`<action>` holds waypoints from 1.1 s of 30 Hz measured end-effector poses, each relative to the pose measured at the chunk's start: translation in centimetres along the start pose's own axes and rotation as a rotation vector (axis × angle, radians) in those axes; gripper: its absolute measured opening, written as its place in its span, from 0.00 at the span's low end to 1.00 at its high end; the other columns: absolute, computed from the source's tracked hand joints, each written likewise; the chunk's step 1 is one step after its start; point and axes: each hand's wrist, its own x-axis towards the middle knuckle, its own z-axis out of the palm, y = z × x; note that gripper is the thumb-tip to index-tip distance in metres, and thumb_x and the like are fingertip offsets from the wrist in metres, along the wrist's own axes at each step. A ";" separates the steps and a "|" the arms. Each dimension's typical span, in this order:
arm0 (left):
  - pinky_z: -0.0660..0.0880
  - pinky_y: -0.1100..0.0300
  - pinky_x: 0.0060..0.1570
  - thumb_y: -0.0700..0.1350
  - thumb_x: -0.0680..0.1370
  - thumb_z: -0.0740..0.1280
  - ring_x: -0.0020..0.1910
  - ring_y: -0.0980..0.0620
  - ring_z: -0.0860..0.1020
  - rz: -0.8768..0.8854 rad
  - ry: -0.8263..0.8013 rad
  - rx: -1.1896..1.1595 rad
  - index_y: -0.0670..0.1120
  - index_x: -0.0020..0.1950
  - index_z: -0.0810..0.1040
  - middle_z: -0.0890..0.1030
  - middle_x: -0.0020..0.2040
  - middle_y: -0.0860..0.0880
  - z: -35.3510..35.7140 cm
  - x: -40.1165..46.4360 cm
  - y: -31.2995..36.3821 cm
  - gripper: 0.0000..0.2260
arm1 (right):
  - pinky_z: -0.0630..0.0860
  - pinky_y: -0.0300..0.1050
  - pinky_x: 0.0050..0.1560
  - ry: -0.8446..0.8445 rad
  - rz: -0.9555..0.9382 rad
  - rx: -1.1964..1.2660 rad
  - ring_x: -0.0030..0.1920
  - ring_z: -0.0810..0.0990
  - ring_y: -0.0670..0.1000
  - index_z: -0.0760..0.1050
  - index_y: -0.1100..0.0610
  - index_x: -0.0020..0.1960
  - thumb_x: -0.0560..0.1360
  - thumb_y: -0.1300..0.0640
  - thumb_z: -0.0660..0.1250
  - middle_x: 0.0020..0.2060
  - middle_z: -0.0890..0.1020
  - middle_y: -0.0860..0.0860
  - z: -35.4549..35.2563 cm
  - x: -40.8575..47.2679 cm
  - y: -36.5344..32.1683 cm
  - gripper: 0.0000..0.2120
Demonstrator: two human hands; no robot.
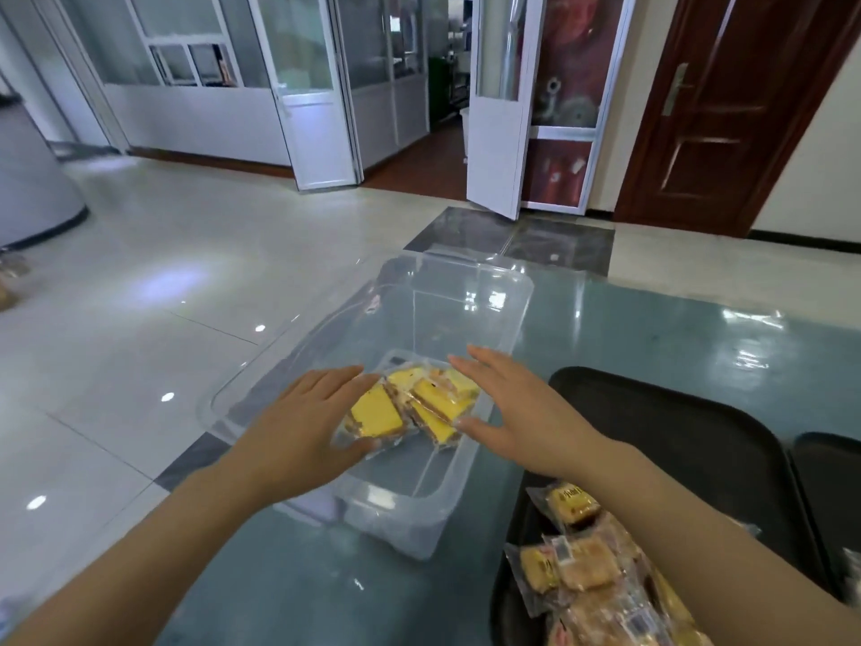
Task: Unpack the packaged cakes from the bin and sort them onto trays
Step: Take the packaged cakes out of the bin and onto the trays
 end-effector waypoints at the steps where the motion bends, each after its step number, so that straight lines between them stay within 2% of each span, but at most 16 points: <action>1: 0.68 0.52 0.63 0.68 0.70 0.57 0.65 0.46 0.73 -0.013 -0.027 -0.004 0.50 0.72 0.68 0.72 0.69 0.49 0.3 0.6 -1.6 0.35 | 0.49 0.44 0.74 0.001 0.010 0.001 0.76 0.47 0.46 0.50 0.44 0.77 0.78 0.42 0.62 0.77 0.51 0.46 0.4 1.5 -0.2 0.33; 5: 0.56 0.56 0.69 0.78 0.63 0.49 0.73 0.50 0.61 -0.031 -0.175 -0.047 0.55 0.77 0.56 0.61 0.76 0.52 1.8 2.9 -7.2 0.47 | 0.48 0.43 0.73 0.006 0.106 0.051 0.76 0.47 0.46 0.50 0.44 0.77 0.78 0.44 0.62 0.78 0.50 0.46 3.0 6.3 -1.3 0.33; 7: 0.53 0.56 0.71 0.77 0.61 0.47 0.75 0.51 0.56 -0.018 -0.296 -0.015 0.57 0.77 0.50 0.55 0.78 0.52 2.8 4.0 -9.5 0.48 | 0.49 0.44 0.73 -0.012 0.165 0.063 0.76 0.47 0.47 0.50 0.45 0.77 0.78 0.45 0.63 0.78 0.50 0.47 4.7 8.4 -1.7 0.33; 10: 0.53 0.54 0.72 0.75 0.66 0.56 0.76 0.49 0.53 0.037 -0.422 0.033 0.55 0.78 0.46 0.52 0.78 0.50 4.5 6.1 -11.9 0.47 | 0.50 0.50 0.75 -0.069 0.273 -0.009 0.77 0.45 0.52 0.46 0.47 0.78 0.77 0.43 0.64 0.78 0.47 0.51 7.1 11.4 -1.4 0.37; 13: 0.57 0.55 0.71 0.68 0.69 0.65 0.74 0.48 0.58 0.119 -0.482 -0.005 0.51 0.78 0.51 0.58 0.77 0.49 7.1 9.2 -13.2 0.44 | 0.50 0.56 0.75 -0.164 0.435 -0.101 0.77 0.41 0.57 0.39 0.48 0.78 0.76 0.40 0.64 0.77 0.40 0.53 8.5 13.4 -0.7 0.44; 16: 0.63 0.51 0.69 0.62 0.70 0.70 0.73 0.47 0.60 0.180 -0.568 0.045 0.52 0.77 0.52 0.58 0.77 0.49 10.5 12.7 -14.0 0.42 | 0.50 0.59 0.74 -0.208 0.550 -0.128 0.76 0.38 0.59 0.35 0.47 0.77 0.74 0.38 0.65 0.77 0.36 0.54 8.8 13.6 0.0 0.47; 19: 0.64 0.49 0.67 0.61 0.68 0.73 0.73 0.45 0.59 0.254 -0.643 0.148 0.52 0.77 0.50 0.54 0.78 0.48 13.4 15.4 -13.9 0.46 | 0.51 0.58 0.74 -0.206 0.582 -0.127 0.77 0.39 0.58 0.36 0.47 0.77 0.74 0.38 0.66 0.77 0.37 0.53 9.1 13.1 0.3 0.47; 24: 0.56 0.49 0.72 0.59 0.68 0.74 0.76 0.44 0.52 0.397 -0.706 0.132 0.52 0.78 0.46 0.49 0.79 0.46 17.1 19.0 -13.4 0.49 | 0.48 0.54 0.75 -0.142 0.595 -0.065 0.77 0.41 0.55 0.39 0.48 0.78 0.76 0.41 0.64 0.77 0.40 0.52 9.3 13.3 0.4 0.43; 27: 0.50 0.41 0.73 0.66 0.65 0.73 0.76 0.38 0.43 0.393 -0.689 0.264 0.51 0.77 0.36 0.39 0.78 0.43 19.2 20.4 -13.8 0.57 | 0.47 0.51 0.74 -0.113 0.606 -0.048 0.77 0.41 0.53 0.41 0.48 0.78 0.76 0.42 0.64 0.78 0.42 0.50 9.3 13.4 0.6 0.41; 29: 0.48 0.37 0.72 0.70 0.62 0.71 0.75 0.34 0.41 0.373 -0.692 0.339 0.51 0.74 0.28 0.34 0.76 0.42 20.5 20.4 -14.2 0.62 | 0.47 0.51 0.74 -0.126 0.607 -0.047 0.77 0.40 0.53 0.40 0.47 0.78 0.76 0.41 0.64 0.77 0.42 0.49 9.3 13.5 0.9 0.42; 33: 0.49 0.37 0.72 0.73 0.56 0.72 0.75 0.37 0.39 0.226 -0.774 0.159 0.52 0.64 0.17 0.32 0.76 0.45 23.0 20.0 -15.4 0.68 | 0.49 0.51 0.75 -0.157 0.630 -0.034 0.77 0.40 0.52 0.37 0.45 0.77 0.76 0.41 0.63 0.77 0.41 0.47 9.5 13.6 1.0 0.42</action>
